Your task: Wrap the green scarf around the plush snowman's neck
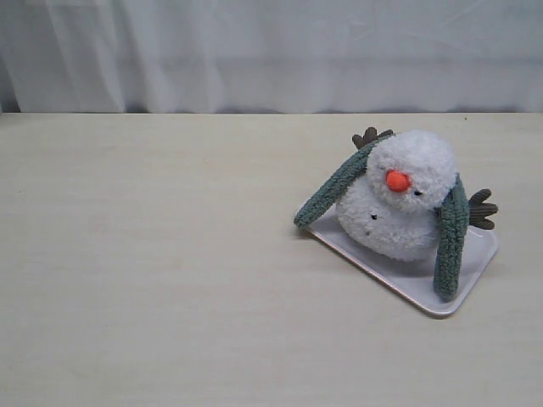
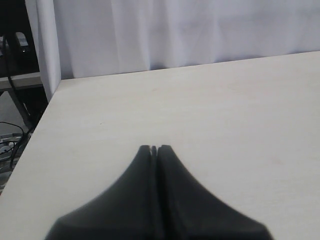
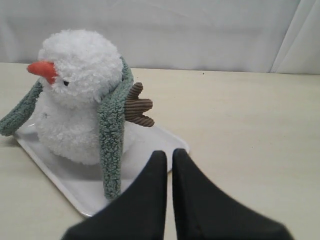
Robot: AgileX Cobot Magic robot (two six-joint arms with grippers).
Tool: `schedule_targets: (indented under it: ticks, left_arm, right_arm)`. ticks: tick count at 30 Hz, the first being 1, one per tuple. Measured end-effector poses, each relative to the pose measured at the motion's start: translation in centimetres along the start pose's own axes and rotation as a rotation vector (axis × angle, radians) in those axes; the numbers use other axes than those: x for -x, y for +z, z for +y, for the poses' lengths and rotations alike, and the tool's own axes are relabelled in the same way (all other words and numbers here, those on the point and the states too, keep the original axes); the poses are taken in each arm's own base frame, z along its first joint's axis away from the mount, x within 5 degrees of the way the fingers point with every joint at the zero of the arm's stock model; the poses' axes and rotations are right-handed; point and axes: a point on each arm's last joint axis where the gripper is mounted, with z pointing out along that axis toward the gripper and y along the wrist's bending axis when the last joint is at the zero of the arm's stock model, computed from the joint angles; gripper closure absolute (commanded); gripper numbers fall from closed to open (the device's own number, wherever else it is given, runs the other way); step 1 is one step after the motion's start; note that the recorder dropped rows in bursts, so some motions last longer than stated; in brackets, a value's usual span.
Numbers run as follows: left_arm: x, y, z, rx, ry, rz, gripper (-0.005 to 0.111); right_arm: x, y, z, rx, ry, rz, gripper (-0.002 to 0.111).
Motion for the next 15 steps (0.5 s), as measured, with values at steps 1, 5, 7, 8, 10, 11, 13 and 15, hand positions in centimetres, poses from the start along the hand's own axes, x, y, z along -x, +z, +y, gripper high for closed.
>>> schedule_targets:
  ticks: [1, 5, 7, 8, 10, 11, 13, 15]
  left_arm:
    - [0.0, 0.0, 0.0, 0.0, 0.0, 0.0, 0.107]
    - [0.0, 0.0, 0.0, 0.0, 0.0, 0.0, 0.107]
    - [0.0, 0.0, 0.0, 0.0, 0.0, 0.0, 0.107]
    - [0.0, 0.0, 0.0, 0.0, 0.0, 0.0, 0.107]
    - [0.0, 0.0, 0.0, 0.0, 0.0, 0.0, 0.107]
    - [0.0, 0.0, 0.0, 0.0, 0.0, 0.0, 0.107]
    - [0.0, 0.0, 0.0, 0.0, 0.0, 0.0, 0.107]
    - [0.0, 0.0, 0.0, 0.0, 0.0, 0.0, 0.107]
  right_arm:
    - [-0.02, 0.0, 0.0, 0.0, 0.004, 0.002, 0.104]
    - [-0.1, 0.0, 0.0, 0.0, 0.011, 0.011, 0.104]
    - [-0.14, 0.0, 0.0, 0.0, 0.011, 0.016, 0.104]
    - [-0.14, 0.0, 0.0, 0.0, 0.013, 0.016, 0.104]
    - [-0.16, 0.0, 0.0, 0.0, 0.015, 0.017, 0.104]
    - [-0.16, 0.0, 0.0, 0.0, 0.016, 0.017, 0.104]
    - [-0.19, 0.0, 0.01, 0.0, 0.017, 0.021, 0.104]
    - [-0.21, 0.0, 0.01, 0.0, 0.017, 0.023, 0.104]
